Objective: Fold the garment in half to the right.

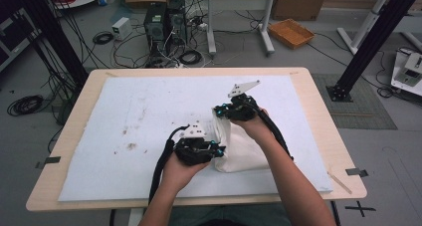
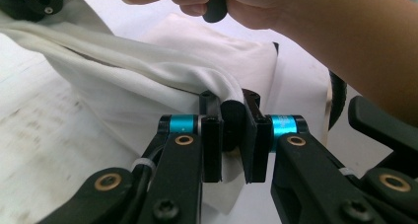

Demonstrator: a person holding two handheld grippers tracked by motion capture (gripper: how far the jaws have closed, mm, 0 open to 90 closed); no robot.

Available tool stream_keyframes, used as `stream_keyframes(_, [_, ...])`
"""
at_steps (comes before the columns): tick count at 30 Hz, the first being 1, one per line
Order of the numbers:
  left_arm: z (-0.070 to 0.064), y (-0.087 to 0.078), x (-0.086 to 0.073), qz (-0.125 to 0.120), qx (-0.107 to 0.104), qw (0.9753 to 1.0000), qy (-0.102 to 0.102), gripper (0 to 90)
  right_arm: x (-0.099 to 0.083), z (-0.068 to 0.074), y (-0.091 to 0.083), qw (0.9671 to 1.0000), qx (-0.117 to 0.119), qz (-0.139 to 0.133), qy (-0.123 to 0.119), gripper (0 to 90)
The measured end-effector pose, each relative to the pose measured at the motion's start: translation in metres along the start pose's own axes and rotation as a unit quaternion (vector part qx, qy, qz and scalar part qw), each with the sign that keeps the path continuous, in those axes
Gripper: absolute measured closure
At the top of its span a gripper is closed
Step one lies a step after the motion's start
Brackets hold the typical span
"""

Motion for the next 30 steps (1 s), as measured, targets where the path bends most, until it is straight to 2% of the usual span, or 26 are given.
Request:
stream_keyframes(9, [-0.013, 0.04, 0.026, 0.019, -0.017, 0.9989, 0.038, 80.7, -0.017, -0.025, -0.035, 0.9995, -0.024, -0.01, 0.019, 87.9])
stream_keyframes(14, [-0.017, 0.064, 0.034, 0.027, -0.03, 0.9981, 0.046, 80.6, -0.03, -0.04, -0.05, 0.9987, -0.038, -0.011, 0.033, 87.8])
stream_keyframes(15, [-0.017, 0.064, 0.034, 0.027, -0.03, 0.9981, 0.046, 80.6, -0.03, -0.04, -0.05, 0.9987, -0.038, -0.011, 0.033, 87.8])
stream_keyframes(17, [-0.019, 0.076, 0.038, 0.024, -0.039, 0.9979, 0.045, 80.6, -0.038, -0.049, -0.056, 0.9982, -0.045, -0.007, 0.039, 87.9])
stream_keyframes(25, [-0.025, 0.112, 0.047, 0.048, -0.05, 0.9953, 0.067, 80.6, -0.053, -0.063, -0.067, 0.9968, -0.061, 0.001, 0.051, 87.8])
stream_keyframes(30, [-0.028, 0.129, 0.05, 0.051, -0.06, 0.9947, 0.067, 80.5, -0.062, -0.072, -0.074, 0.9955, -0.072, 0.006, 0.061, 87.6])
Point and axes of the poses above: each handheld gripper's, and its own axes: y roughly forward along the jaws, x roughly out of its top, z roughly to its left, the point moved 6 cm from there along y, roughly forward along the jaws, and after that the axes turned 9 degrees about y, right-handed, at the moved point
